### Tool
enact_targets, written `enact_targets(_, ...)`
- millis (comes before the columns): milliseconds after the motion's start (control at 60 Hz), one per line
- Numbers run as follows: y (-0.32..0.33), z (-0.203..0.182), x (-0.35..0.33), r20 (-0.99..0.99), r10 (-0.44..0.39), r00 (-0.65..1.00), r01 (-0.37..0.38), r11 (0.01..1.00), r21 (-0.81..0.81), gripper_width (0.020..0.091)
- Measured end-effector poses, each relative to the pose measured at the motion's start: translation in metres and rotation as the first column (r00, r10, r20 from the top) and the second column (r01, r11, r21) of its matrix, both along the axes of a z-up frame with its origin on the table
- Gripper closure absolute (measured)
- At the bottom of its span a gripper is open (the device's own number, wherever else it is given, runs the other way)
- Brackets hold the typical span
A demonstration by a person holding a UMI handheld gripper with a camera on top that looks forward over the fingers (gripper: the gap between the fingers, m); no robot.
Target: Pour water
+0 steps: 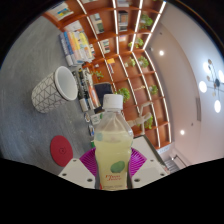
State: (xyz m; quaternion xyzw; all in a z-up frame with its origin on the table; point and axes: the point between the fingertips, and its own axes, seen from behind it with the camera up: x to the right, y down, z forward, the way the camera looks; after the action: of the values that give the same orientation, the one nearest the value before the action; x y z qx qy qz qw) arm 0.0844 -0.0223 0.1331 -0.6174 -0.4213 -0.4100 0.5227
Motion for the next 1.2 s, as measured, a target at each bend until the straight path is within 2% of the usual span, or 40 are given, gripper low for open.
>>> enact_targets(167,0.014,0.013,-0.033,0.305,0.045,0.951,-0.053,0.998,0.019,0.0744)
enact_targets(367,0.026,0.032,-0.054,0.647,0.052,0.761,-0.119,0.991,0.060,0.0744)
enact_targets(583,0.031,0.038,-0.064,0.767,0.038,0.640,-0.133,0.989,0.062,0.0746)
enact_targets(767,0.030,0.030,-0.067,0.745,0.054,0.664,-0.136,0.989,0.050,0.0745)
enact_targets(900,0.026,0.035,-0.065,0.531,0.068,0.845,-0.123,0.990,0.067,0.0744)
enact_targets(967,0.025,0.032,-0.061,0.269,0.086,0.959,-0.093,0.996,0.015,0.0745)
enact_targets(1017,0.022,0.027,-0.062,0.038,0.064,0.997,-0.065,0.998,0.003,0.0743)
enact_targets(1100,0.017,0.039,-0.062,-0.343,0.072,0.937,-0.088,0.996,-0.032,0.0741)
enact_targets(1200,0.016,0.039,-0.060,-0.699,0.058,0.712,-0.106,0.994,-0.025,0.0739)
